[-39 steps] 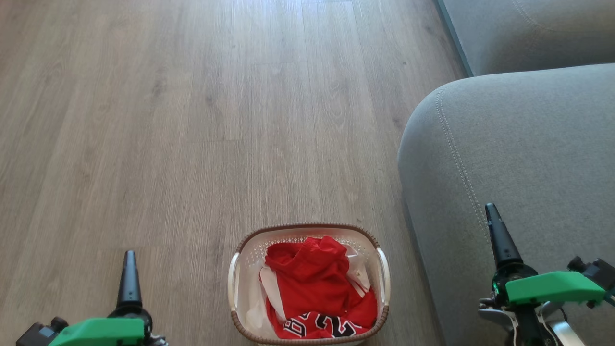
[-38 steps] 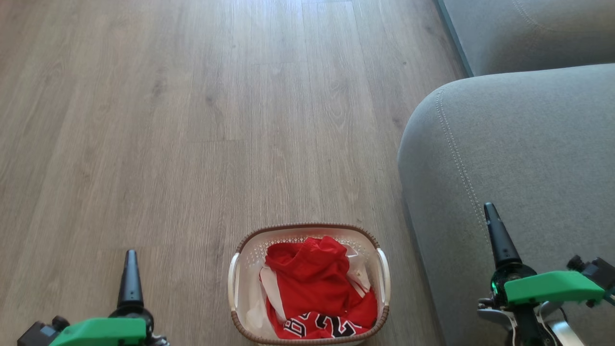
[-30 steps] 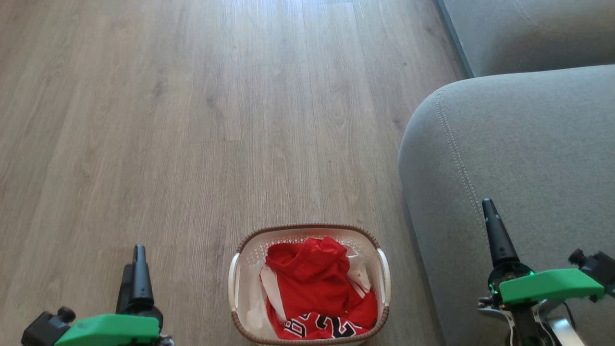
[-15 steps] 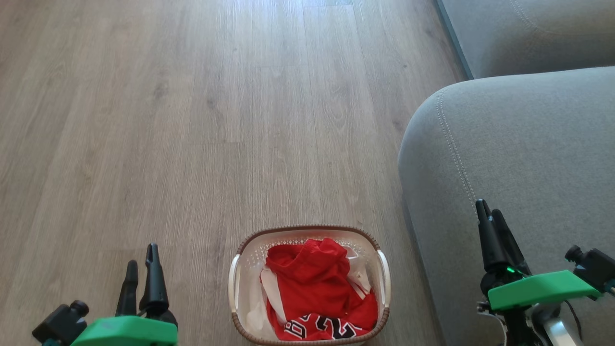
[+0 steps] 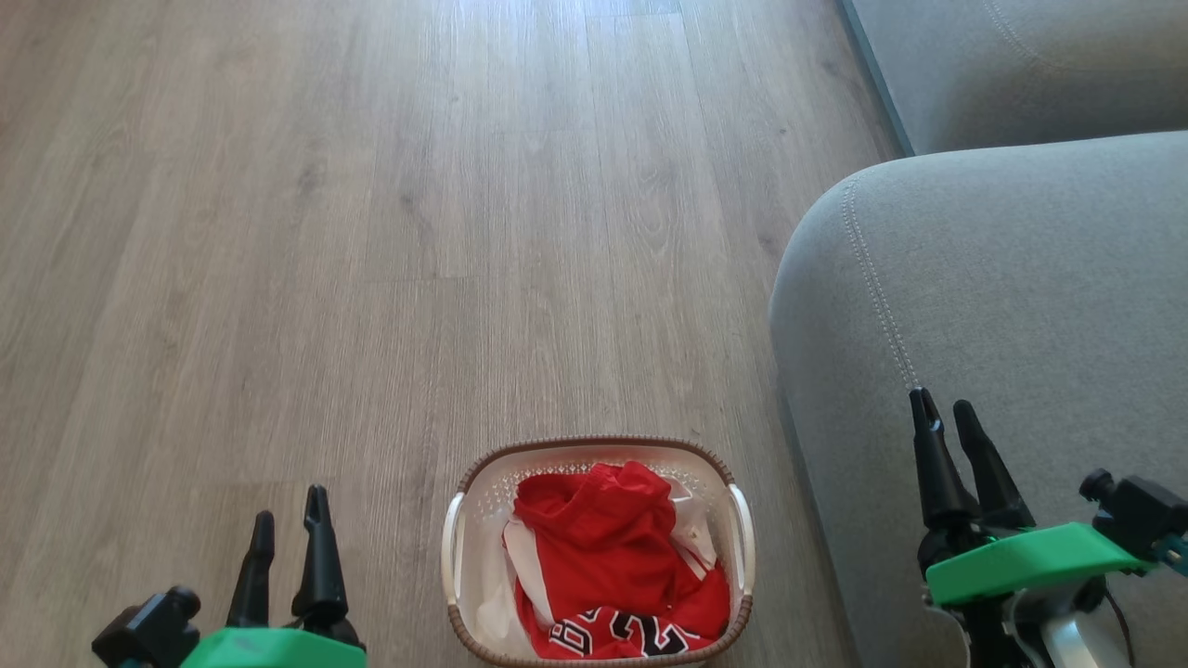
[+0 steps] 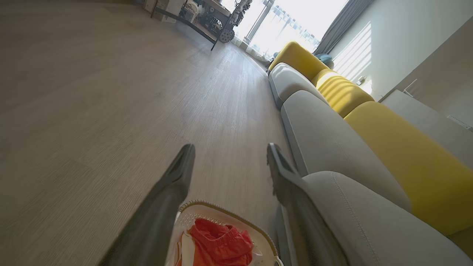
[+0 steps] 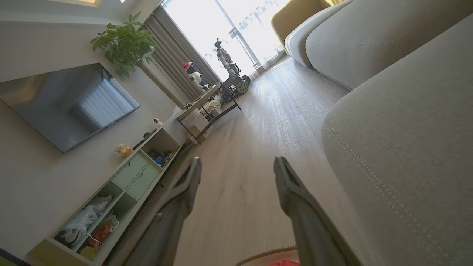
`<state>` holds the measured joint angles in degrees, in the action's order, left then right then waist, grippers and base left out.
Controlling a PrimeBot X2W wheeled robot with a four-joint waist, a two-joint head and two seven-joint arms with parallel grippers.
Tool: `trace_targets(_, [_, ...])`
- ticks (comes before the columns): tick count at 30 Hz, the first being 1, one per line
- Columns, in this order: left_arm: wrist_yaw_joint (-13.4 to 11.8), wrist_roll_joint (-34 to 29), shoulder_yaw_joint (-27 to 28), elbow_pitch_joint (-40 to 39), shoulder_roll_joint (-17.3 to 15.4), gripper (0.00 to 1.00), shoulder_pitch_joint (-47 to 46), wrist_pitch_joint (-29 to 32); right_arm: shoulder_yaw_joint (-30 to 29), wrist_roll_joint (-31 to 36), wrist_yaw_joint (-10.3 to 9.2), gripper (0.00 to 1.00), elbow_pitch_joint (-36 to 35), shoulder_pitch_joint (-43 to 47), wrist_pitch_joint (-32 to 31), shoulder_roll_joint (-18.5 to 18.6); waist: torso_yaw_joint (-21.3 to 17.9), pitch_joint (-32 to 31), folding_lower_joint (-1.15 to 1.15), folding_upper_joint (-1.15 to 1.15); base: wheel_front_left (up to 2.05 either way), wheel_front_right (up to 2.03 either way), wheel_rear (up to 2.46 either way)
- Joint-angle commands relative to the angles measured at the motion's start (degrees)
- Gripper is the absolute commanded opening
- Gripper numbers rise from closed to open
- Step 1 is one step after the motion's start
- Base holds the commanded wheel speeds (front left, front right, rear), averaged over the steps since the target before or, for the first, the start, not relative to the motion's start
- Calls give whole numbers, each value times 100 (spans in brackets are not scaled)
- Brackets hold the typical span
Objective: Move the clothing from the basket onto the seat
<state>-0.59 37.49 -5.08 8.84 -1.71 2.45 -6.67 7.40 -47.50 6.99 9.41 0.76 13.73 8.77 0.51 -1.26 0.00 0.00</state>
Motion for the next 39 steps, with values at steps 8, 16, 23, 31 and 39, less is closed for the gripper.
trace_targets(8, [-71,-668,2,-149,-86,100,-122,-203,-81,802,34,100,-43,-103,78,-114,10,-3,0,0,0,0,0])
trace_targets(16, [-123,-1192,-85,-57,-92,100,-127,-337,-146,1486,38,100,106,-108,89,-216,14,0,0,0,0,0,0])
trace_targets(23, [-158,-1643,-129,1,-98,100,-125,-455,-221,2084,40,100,233,-120,98,-305,20,-6,0,0,0,0,0])
trace_targets(31, [-189,-2156,-177,72,-105,100,-101,-590,-294,2717,44,100,336,-118,108,-406,19,-22,0,0,0,0,0])
trace_targets(39, [-226,-2652,-240,138,-111,100,-57,-724,-347,3349,47,100,363,-88,119,-507,17,-46,0,0,0,0,0])
